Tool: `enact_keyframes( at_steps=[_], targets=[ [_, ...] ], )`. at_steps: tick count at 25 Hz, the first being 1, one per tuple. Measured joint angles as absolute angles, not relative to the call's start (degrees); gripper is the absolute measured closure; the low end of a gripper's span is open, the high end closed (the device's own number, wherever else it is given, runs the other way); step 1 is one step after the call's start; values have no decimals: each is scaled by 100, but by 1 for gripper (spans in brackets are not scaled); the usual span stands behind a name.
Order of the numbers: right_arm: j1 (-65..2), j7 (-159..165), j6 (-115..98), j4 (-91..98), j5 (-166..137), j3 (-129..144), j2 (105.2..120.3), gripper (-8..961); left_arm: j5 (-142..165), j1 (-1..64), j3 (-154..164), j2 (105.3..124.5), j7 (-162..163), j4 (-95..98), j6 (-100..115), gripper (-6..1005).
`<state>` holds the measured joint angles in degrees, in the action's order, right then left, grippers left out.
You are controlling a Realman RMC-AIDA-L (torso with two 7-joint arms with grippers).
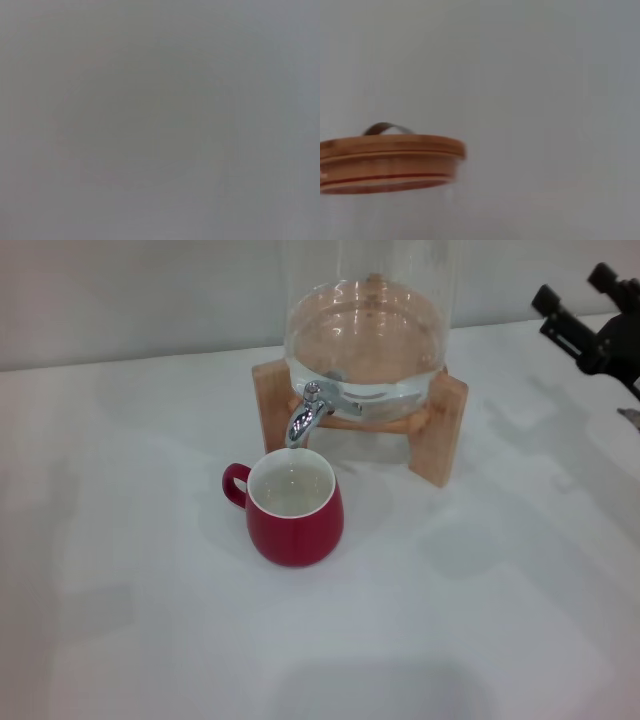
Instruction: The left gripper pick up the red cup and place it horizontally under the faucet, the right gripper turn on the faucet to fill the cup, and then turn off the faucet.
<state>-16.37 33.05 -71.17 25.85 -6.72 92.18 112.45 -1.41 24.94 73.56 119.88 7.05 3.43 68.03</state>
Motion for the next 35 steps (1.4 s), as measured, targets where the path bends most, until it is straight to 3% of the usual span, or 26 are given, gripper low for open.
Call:
enact_keyframes(
  at_steps=[10, 35],
  targets=[
    [-1644, 2762, -6593, 2582, -585, 8144, 11507, 83, -234, 2494, 7358, 11997, 716, 341, 7041, 222],
    [-1756, 1283, -6322, 2442, 147, 8031, 11514, 83, -247, 2489, 7357, 11998, 704, 340, 7273, 222]
  ],
)
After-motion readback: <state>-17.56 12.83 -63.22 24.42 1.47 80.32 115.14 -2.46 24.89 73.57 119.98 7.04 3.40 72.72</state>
